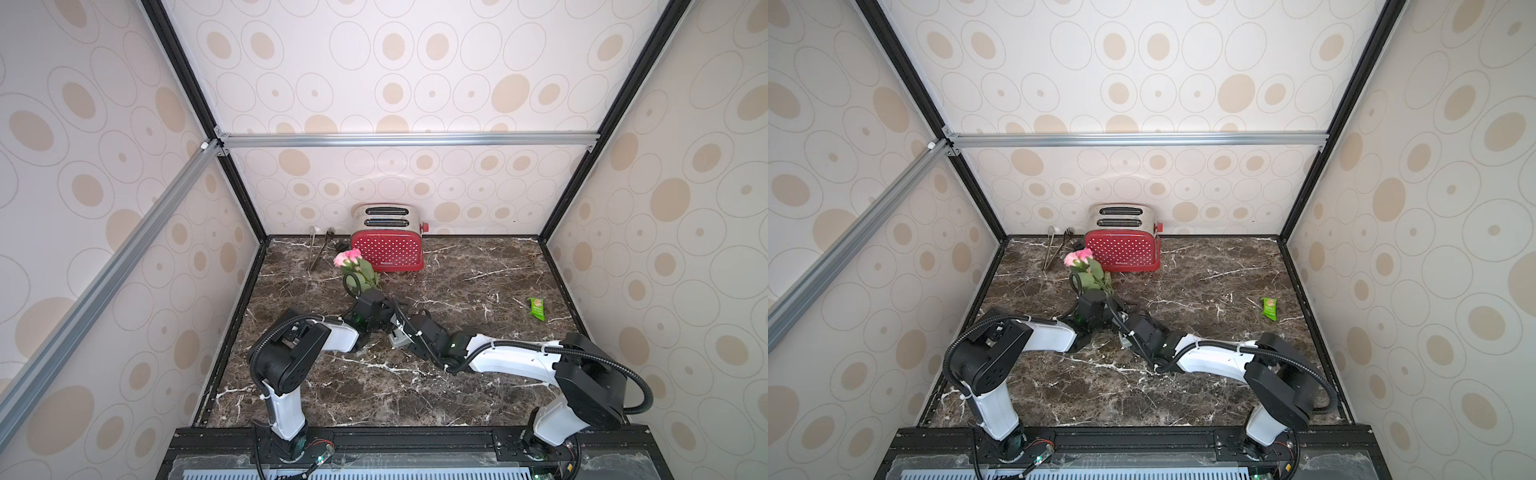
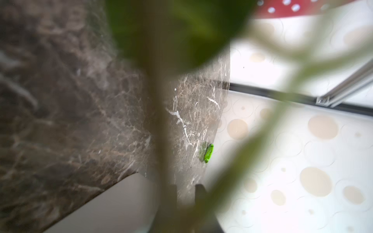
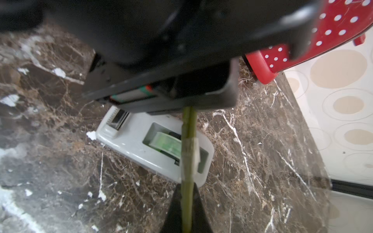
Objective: Wrap bouquets with tape
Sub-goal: Wrap the tape around the bouquet.
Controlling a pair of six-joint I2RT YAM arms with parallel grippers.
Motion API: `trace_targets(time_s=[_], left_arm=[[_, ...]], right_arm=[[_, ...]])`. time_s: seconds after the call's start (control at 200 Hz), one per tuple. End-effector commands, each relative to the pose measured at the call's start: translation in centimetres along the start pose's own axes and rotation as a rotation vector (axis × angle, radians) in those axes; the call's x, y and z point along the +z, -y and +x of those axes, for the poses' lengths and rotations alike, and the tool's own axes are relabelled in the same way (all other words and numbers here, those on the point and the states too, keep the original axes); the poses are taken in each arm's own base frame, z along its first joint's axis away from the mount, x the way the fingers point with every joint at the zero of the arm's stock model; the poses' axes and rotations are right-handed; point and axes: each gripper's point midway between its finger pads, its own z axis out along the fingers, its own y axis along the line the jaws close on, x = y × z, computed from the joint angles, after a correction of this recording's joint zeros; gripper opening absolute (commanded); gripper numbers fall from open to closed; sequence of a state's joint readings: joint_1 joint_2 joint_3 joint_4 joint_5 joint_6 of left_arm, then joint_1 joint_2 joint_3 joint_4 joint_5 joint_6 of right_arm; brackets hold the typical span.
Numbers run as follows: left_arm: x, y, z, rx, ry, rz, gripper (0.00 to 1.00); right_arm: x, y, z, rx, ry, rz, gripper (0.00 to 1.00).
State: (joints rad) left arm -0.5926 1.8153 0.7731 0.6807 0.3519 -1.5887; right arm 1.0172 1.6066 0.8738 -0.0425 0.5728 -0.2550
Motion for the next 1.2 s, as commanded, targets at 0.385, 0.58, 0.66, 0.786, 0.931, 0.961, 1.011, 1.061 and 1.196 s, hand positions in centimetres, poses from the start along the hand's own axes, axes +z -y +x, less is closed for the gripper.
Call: trace_targets(time_s=[0.385,0.58,0.66,0.786,0.931,0.961,1.011,1.061,1.196], left_arm=[[0.0,1.6,0.1,0.089,-0.012,0.117,0.00],[-0.4,2.0,-0.1,0.144,0.014,0.151,0.00],[-0.5,2.4,-0.2,0.162,0.019,0.171,0.00],[-0.5,2.6,0.0,0.162,0.014,0.199,0.00],[-0.5,2.4,0.0,0.161,0.014,0.205,0.00],[-0.5,2.3,-0.1,0.164,0.014,0.199,0.00],[-0.4,2.1,0.0,0.170,0.012,0.190,0.00],[-0.3,1.8,-0.1,0.172,0.009,0.184,0.00],[-0.1,1.3,0.1,0.166,-0.001,0.191,0.00]], right_arm=[[-5.0,-1.5,-2.0,0.526,0.022,-0.644,0.61],[-5.8,-1.9,-2.9,0.906,0.011,-1.130,0.60],[-5.4,-2.5,-3.1,0.989,-0.006,-1.245,0.58],[-4.1,-3.1,-2.5,1.091,-0.027,-1.330,0.52],[-3.1,-3.5,-1.5,1.151,-0.052,-1.341,0.41],[-3.0,-3.3,-1.4,1.156,-0.041,-1.338,0.40],[-2.9,-3.1,-1.3,1.165,-0.033,-1.333,0.42],[-2.8,-2.8,-1.2,1.173,-0.029,-1.329,0.44],[-2.3,-2.4,-0.9,1.218,-0.012,-1.330,0.38]])
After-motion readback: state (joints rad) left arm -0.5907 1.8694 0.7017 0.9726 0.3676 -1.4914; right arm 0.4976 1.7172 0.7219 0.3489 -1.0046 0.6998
